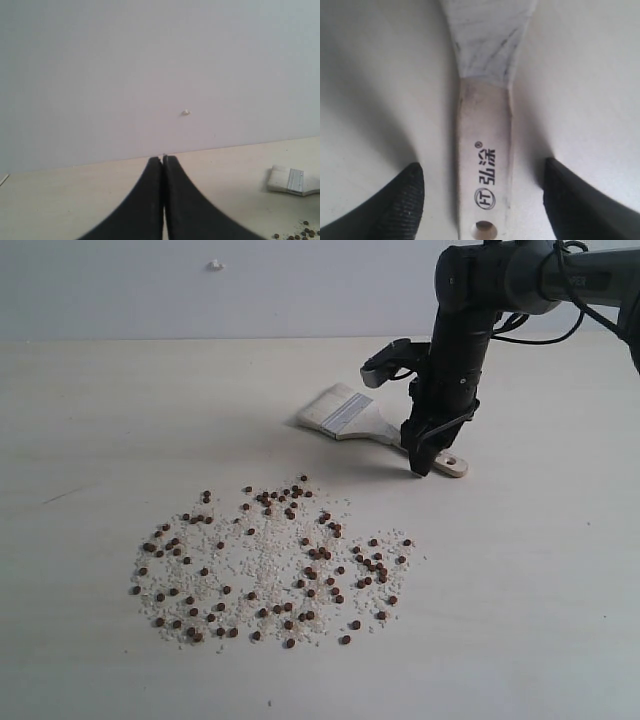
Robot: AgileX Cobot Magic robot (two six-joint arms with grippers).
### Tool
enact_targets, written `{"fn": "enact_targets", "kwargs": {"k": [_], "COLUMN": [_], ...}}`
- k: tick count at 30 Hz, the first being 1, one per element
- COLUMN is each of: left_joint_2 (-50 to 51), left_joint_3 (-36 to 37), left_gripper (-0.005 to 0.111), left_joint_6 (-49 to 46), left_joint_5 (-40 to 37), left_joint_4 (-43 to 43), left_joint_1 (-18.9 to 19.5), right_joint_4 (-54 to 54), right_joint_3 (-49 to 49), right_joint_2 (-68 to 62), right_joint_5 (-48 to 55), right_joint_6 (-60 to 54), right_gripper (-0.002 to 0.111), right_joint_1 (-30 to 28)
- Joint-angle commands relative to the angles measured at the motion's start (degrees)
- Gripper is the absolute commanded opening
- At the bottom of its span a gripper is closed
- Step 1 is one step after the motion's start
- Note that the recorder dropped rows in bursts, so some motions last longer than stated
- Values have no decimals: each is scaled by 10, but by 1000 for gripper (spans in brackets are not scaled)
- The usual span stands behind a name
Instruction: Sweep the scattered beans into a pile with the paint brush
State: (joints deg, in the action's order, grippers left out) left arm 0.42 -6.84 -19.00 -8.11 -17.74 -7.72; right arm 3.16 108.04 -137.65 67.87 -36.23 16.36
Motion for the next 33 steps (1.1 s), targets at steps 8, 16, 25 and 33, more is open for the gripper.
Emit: {"fn": "enact_targets", "kwargs": {"k": [8, 16, 25, 33], "left_joint_2": [-1, -1, -1, -1], "left_joint_3": [2, 2, 2, 2], "left_gripper": [0, 0, 0, 0], "left_joint_6": [-1, -1, -1, -1], "left_joint_5": [1, 1, 1, 1], "left_joint_4": [-5, -5, -5, -5], "left_joint_1": [-4, -4, -4, -4], "right_joint_4": [4, -12, -122, -121], "right_joint_3": [4, 4, 4, 4], "right_joint_2": [-4, -9, -17, 36], "right_joint_5": [-8, -19, -24, -36], "right_joint_6": [9, 34, 82, 123], "right_gripper": [58, 31, 0, 0], "right_joint_1": [0, 2, 24, 26]}}
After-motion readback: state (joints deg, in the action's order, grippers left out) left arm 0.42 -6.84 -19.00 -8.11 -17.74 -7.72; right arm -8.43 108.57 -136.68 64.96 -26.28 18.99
